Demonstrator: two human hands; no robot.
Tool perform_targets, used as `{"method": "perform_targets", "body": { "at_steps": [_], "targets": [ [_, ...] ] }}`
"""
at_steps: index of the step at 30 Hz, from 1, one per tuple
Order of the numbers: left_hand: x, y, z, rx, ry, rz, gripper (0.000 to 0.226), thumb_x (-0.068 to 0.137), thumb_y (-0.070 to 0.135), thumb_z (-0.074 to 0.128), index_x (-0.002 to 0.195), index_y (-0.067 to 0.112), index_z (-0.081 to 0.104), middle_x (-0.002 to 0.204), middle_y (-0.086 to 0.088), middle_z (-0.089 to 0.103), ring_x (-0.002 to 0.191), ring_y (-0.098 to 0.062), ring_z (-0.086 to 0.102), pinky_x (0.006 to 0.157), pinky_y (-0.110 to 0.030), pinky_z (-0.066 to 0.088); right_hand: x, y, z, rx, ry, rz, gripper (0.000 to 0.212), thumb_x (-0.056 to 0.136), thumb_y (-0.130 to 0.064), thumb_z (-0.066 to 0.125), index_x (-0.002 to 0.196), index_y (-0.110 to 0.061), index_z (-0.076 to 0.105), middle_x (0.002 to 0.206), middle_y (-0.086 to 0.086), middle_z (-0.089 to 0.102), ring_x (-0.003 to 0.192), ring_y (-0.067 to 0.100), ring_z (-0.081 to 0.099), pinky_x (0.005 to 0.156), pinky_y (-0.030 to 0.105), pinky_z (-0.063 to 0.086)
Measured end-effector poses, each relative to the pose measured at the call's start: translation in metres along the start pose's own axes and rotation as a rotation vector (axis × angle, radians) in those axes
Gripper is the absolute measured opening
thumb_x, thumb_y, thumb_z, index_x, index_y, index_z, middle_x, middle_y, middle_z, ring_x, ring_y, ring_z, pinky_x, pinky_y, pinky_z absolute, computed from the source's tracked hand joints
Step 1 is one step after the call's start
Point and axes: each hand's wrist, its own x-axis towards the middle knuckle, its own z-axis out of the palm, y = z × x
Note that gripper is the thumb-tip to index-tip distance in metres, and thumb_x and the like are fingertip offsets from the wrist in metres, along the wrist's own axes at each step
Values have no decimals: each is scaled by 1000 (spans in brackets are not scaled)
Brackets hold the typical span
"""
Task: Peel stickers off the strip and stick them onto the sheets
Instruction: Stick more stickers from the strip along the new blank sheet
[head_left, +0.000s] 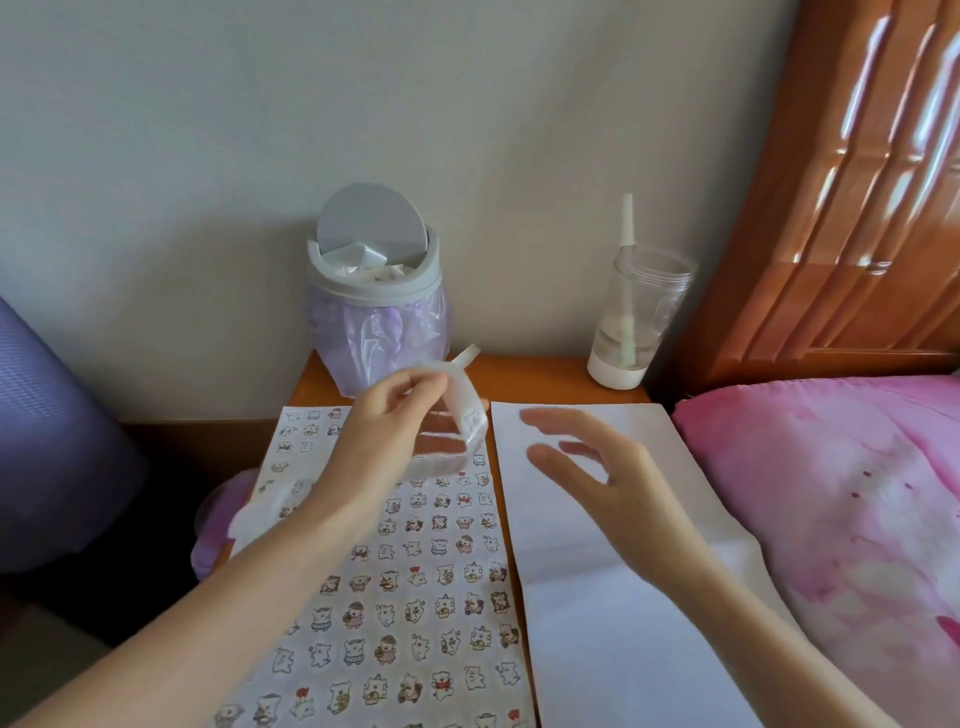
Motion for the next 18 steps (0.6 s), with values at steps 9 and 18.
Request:
{"method": "perform_targets", "body": {
  "at_steps": [9,18],
  "targets": [
    [3,8,9,61,-29,103,18,94,15,52,102,7,66,80,-9,72,65,-11,72,54,-18,55,30,-11,21,290,138,-175,14,83,-12,70,89,-24,67,83,-10,72,75,9,67,69,31,57],
    [5,0,16,-19,-126,-34,25,91,29,56,94,10,72,84,-7,76,81,-16,73,80,-28,57,35,3,24,246,172,-155,18,84,-7,68,88,-24,69,79,-9,71,70,5,67,65,22,56]
  ]
}}
